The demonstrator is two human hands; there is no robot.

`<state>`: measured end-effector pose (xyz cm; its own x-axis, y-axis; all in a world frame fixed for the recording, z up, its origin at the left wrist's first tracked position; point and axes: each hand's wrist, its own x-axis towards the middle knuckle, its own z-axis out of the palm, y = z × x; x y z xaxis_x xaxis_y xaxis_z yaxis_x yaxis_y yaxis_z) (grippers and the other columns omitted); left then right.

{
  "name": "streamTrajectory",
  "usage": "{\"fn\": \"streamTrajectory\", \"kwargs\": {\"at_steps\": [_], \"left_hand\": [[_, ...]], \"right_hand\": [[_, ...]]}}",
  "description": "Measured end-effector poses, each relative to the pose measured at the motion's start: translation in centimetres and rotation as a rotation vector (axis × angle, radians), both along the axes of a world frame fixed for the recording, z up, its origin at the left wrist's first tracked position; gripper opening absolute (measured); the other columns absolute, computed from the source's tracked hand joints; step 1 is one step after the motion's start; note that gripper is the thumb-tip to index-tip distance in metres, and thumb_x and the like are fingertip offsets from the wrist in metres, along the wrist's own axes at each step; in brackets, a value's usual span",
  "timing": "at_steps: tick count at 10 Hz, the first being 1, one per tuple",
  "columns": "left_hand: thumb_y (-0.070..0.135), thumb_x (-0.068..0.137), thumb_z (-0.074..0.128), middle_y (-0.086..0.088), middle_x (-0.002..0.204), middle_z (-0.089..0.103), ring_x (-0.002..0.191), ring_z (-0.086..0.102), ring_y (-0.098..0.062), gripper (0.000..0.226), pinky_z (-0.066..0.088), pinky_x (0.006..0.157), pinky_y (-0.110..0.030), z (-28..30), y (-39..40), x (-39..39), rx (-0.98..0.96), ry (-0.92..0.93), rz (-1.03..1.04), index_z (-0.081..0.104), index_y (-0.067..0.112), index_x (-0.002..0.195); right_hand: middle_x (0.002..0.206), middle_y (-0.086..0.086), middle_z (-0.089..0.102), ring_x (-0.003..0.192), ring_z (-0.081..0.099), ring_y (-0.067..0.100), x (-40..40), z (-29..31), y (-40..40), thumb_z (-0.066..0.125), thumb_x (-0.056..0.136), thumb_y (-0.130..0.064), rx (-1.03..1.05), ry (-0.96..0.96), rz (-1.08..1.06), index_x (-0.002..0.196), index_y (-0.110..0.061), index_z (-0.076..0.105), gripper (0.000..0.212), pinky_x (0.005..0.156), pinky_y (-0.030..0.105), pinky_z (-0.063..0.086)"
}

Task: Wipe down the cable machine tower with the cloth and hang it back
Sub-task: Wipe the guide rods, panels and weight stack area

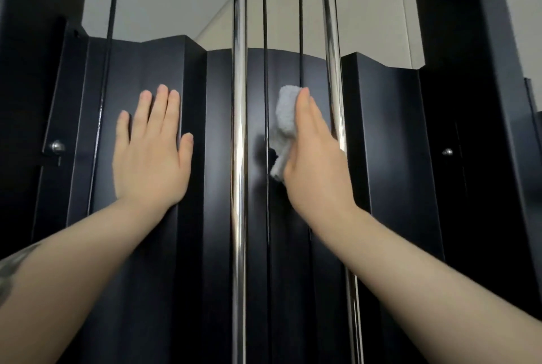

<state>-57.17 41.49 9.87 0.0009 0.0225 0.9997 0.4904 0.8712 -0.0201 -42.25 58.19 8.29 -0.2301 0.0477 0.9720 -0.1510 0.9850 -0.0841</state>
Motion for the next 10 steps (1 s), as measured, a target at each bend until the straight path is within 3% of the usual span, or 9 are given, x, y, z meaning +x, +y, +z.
{"fn": "streamTrajectory", "kwargs": {"at_steps": [1, 2, 3, 4, 5, 6, 7, 8, 10], "left_hand": [[0.028, 0.102, 0.037, -0.009, 0.162, 0.016, 0.15, 0.011, -0.027, 0.061, 0.01, 0.119, -0.049, 0.0, 0.0, 0.2, -0.005, 0.0, -0.003, 0.016, 0.009, 0.156], [0.028, 0.102, 0.037, -0.009, 0.162, 0.016, 0.15, 0.011, -0.027, 0.06, 0.01, 0.119, -0.05, -0.1, 0.0, 0.1, 0.0, 0.003, -0.003, 0.016, 0.009, 0.155], [0.028, 0.103, 0.036, -0.011, 0.162, 0.017, 0.149, 0.012, -0.028, 0.058, 0.009, 0.119, -0.051, 0.0, 0.1, 0.1, -0.002, 0.014, 0.0, 0.017, 0.008, 0.155], [0.027, 0.104, 0.035, -0.014, 0.161, 0.017, 0.149, 0.011, -0.029, 0.058, 0.007, 0.119, -0.051, -0.8, 0.4, 0.2, 0.03, 0.015, -0.011, 0.016, 0.007, 0.155], [0.023, 0.102, 0.04, -0.014, 0.162, 0.014, 0.149, 0.01, -0.03, 0.062, 0.007, 0.119, -0.051, -3.3, 0.9, 0.4, 0.041, -0.014, -0.046, 0.013, 0.006, 0.155], [0.019, 0.101, 0.043, -0.015, 0.162, 0.015, 0.149, 0.011, -0.031, 0.063, 0.01, 0.118, -0.053, -6.4, 1.2, 0.8, 0.038, -0.039, -0.06, 0.013, 0.004, 0.155], [0.019, 0.103, 0.037, -0.015, 0.162, 0.016, 0.149, 0.013, -0.03, 0.059, 0.011, 0.118, -0.051, -8.0, 1.3, 0.8, 0.041, -0.022, -0.063, 0.013, 0.005, 0.155], [0.026, 0.1, 0.029, -0.014, 0.162, 0.017, 0.149, 0.013, -0.029, 0.061, 0.011, 0.118, -0.05, -8.2, 1.4, 0.7, 0.05, -0.025, -0.051, 0.013, 0.007, 0.155], [0.026, 0.101, 0.028, -0.013, 0.162, 0.017, 0.15, 0.013, -0.027, 0.06, 0.011, 0.118, -0.048, -8.2, 1.4, 0.6, 0.046, 0.0, -0.034, 0.013, 0.007, 0.156]], "right_hand": [[0.16, 0.001, 0.0, 0.147, 0.006, 0.018, 0.6, -5.6, -0.3, 0.037, 0.091, -0.002, 0.023, -0.181, 0.034, 0.151, -0.016, 0.001, 0.072, 0.108, 0.021, 0.006], [0.16, 0.001, 0.001, 0.147, 0.007, 0.019, 1.7, -6.1, 0.3, 0.037, 0.093, -0.003, 0.025, -0.186, 0.004, 0.151, -0.015, 0.001, 0.069, 0.111, 0.023, 0.008], [0.153, 0.008, 0.03, 0.136, 0.036, 0.012, 4.0, -1.2, 0.4, 0.041, 0.094, -0.006, -0.036, 0.091, 0.098, 0.151, -0.014, 0.011, 0.065, 0.11, 0.024, 0.031], [0.121, 0.003, 0.056, 0.093, 0.051, -0.007, 7.2, 4.4, 2.6, 0.042, 0.092, -0.006, -0.058, 0.512, 0.102, 0.146, -0.003, 0.026, 0.057, 0.08, 0.009, 0.045], [0.119, -0.004, 0.057, 0.099, 0.053, -0.01, 6.5, 5.7, 4.5, 0.037, 0.098, -0.011, -0.073, 0.423, 0.072, 0.144, -0.003, 0.031, 0.047, 0.092, 0.008, 0.041], [0.147, 0.004, 0.041, 0.133, 0.041, 0.012, 3.0, 1.7, 4.7, 0.034, 0.1, -0.015, -0.111, 0.156, 0.044, 0.149, -0.013, 0.023, 0.051, 0.113, 0.023, 0.028], [0.158, 0.006, 0.019, 0.135, 0.036, 0.024, 1.8, -4.8, 3.6, 0.043, 0.094, -0.004, -0.09, 0.144, -0.047, 0.151, -0.015, 0.018, 0.063, 0.103, 0.033, 0.041], [0.16, 0.006, 0.001, 0.129, 0.042, 0.027, 2.2, -7.3, 3.6, 0.051, 0.086, 0.005, 0.027, 0.033, -0.136, 0.152, -0.017, 0.009, 0.081, 0.079, 0.023, 0.044], [0.16, 0.005, 0.006, 0.112, 0.054, 0.029, 2.2, -0.1, 3.8, 0.043, 0.097, -0.011, -0.055, 0.104, -0.063, 0.152, -0.02, 0.012, 0.064, 0.072, 0.023, 0.033]]}}
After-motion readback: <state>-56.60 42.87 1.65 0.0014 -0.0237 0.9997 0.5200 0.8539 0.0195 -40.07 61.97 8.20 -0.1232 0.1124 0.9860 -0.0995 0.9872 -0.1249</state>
